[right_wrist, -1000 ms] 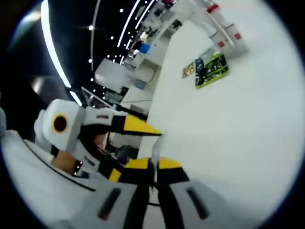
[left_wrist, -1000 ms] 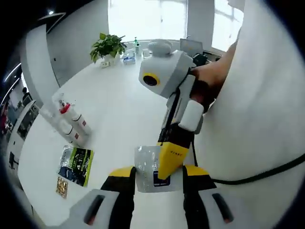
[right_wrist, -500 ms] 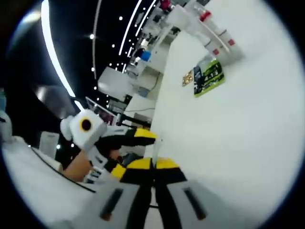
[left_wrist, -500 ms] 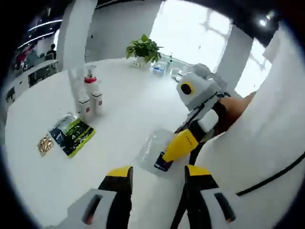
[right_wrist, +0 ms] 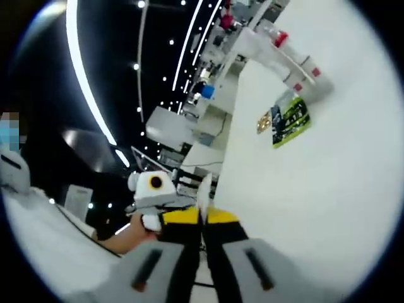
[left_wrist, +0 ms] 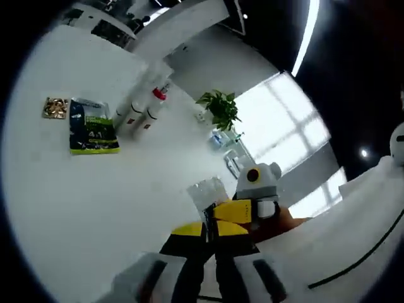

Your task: Arrange the skincare products in the storage area until every visible bottle or jar stands upright without overlapping.

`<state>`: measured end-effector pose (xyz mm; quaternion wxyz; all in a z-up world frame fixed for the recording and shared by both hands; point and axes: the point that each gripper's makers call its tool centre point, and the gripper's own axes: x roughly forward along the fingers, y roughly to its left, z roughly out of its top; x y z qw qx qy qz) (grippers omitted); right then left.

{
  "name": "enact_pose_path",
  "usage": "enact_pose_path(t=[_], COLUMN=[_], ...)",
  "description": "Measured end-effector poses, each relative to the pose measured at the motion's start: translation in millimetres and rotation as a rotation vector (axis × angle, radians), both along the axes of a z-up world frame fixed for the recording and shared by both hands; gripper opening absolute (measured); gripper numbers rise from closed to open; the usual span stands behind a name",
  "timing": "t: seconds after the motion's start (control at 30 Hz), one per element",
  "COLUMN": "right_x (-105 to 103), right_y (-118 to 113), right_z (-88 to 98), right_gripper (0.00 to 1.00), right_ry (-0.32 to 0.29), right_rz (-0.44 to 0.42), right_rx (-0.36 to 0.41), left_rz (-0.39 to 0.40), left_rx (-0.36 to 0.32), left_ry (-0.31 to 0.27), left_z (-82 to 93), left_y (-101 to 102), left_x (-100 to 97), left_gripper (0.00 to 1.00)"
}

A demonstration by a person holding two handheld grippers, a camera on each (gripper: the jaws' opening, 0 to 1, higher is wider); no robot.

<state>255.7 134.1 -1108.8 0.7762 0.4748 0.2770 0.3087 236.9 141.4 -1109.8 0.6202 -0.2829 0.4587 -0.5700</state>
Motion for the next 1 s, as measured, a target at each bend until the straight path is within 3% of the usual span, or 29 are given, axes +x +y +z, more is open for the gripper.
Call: enact_pose_path(t=[0.03, 0.13, 0.2, 0.37, 0.4, 0.5, 0.53, 0.63, 0.73, 0.93, 1.0], right_x=[0.7, 2.7, 4.3, 3.0, 1.2, 1.7, 2.1, 2.4, -3.1, -1.5, -0.6], right_y=[0.9, 1.6, -1.5, -1.8, 0.5, 0.0, -1.4, -2.5, 4.4, 6.4, 4.1], right_z=[2.6, 3.6, 5.2, 8.5, 11.6, 11.5, 15.4, 15.1, 13.5, 13.4, 11.4], right_gripper=[0.03, 0.07, 0.08, 0.02, 0.01, 0.00, 0.00, 0.00, 0.00, 0.01, 0.06], right_ry=[-0.002, -0.028, -0.034, -0.050, -0.080, -0.079, -0.062, -0.056, -0.045, -0.053, -0.066], right_rz=[-0.001, -0.001, -0.017, -0.006, 0.015, 0.014, 0.006, 0.008, 0.038, 0.034, 0.015], right_rx=[0.015, -0.018, -0.007, 0.000, 0.000, -0.010, 0.043, 0.056, 0.059, 0.050, 0.018], left_rz=[0.007, 0.011, 0.014, -0.001, -0.001, -0.002, -0.005, 0.012, 0.084, 0.082, 0.080], left_rx=[-0.003, -0.011, -0.022, -0.018, -0.015, -0.018, -0.040, -0.044, -0.092, -0.107, -0.103], left_ry=[0.033, 0.039, 0.074, 0.098, 0.100, 0.093, 0.070, 0.037, 0.065, 0.078, 0.081], left_z=[0.9, 1.7, 3.6, 1.7, 1.0, 1.1, 5.6, 7.6, 15.1, 17.7, 16.6], left_y=[2.0, 4.0, 4.6, 4.7, 4.8, 5.0, 4.2, 3.3, 6.9, 7.9, 8.4], left_x=[0.1, -0.2, -1.4, -5.7, -5.9, -6.3, -5.7, -2.3, 14.3, 15.7, 16.0], left_gripper=[0.01, 0.00, 0.00, 0.00, 0.00, 0.01, 0.01, 0.04, 0.04, 0.01, 0.00])
